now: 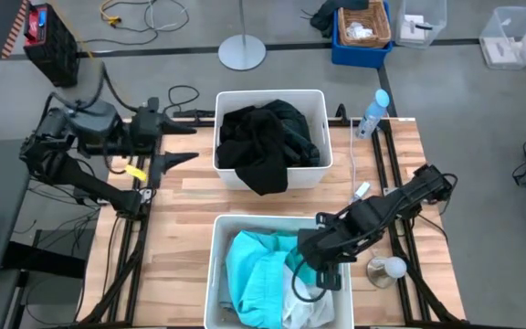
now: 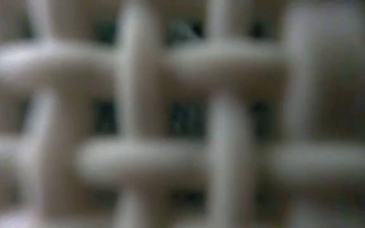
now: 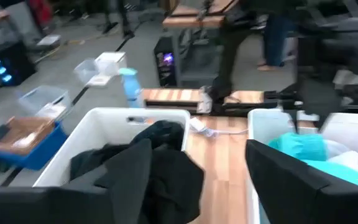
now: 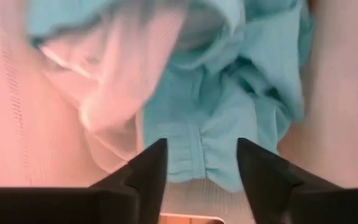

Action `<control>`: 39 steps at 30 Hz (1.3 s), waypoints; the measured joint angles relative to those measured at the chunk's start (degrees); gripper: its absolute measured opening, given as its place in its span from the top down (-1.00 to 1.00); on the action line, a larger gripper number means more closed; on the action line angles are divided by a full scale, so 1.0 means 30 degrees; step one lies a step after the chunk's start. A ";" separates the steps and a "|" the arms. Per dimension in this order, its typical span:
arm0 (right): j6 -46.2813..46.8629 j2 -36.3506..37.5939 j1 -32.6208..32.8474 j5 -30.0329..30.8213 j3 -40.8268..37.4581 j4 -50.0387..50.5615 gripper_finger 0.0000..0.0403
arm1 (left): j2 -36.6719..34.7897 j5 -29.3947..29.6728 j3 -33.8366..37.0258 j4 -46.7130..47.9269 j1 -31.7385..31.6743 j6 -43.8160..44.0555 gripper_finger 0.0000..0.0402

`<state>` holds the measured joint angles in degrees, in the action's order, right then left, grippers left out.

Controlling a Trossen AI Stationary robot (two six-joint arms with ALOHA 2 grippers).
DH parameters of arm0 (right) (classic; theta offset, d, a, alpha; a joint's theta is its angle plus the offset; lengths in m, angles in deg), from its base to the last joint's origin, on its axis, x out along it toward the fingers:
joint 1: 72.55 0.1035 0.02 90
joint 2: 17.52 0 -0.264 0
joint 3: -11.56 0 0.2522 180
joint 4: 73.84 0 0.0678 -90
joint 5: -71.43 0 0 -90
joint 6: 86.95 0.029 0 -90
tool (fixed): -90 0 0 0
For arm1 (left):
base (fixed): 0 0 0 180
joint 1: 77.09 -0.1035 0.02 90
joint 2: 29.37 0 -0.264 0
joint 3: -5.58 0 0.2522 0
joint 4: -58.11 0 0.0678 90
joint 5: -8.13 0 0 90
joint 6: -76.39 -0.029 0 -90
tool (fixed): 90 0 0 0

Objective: Sort clothes
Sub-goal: Return to Home Position

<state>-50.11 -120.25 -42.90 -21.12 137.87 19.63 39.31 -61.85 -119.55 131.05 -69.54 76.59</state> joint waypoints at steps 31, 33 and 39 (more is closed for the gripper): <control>-1.1037 0.7412 -0.8904 -0.2545 -1.0226 -2.1945 1.00 | -1.3205 0.0265 2.2228 -1.6271 -0.0161 -0.0467 1.00; -1.0275 0.8558 -0.9349 -0.2995 -1.2895 -2.3928 1.00 | -1.4161 0.0278 2.3670 -1.6727 -0.0219 -0.0095 1.00; -0.8999 1.2665 -1.0362 -0.3124 -1.9266 -2.7446 1.00 | -1.5792 0.0212 2.7322 -1.9996 -0.0211 0.1041 1.00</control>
<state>-77.11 -82.25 -73.99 -30.49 80.07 -62.71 -8.06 -61.21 -37.58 71.06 -70.17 79.71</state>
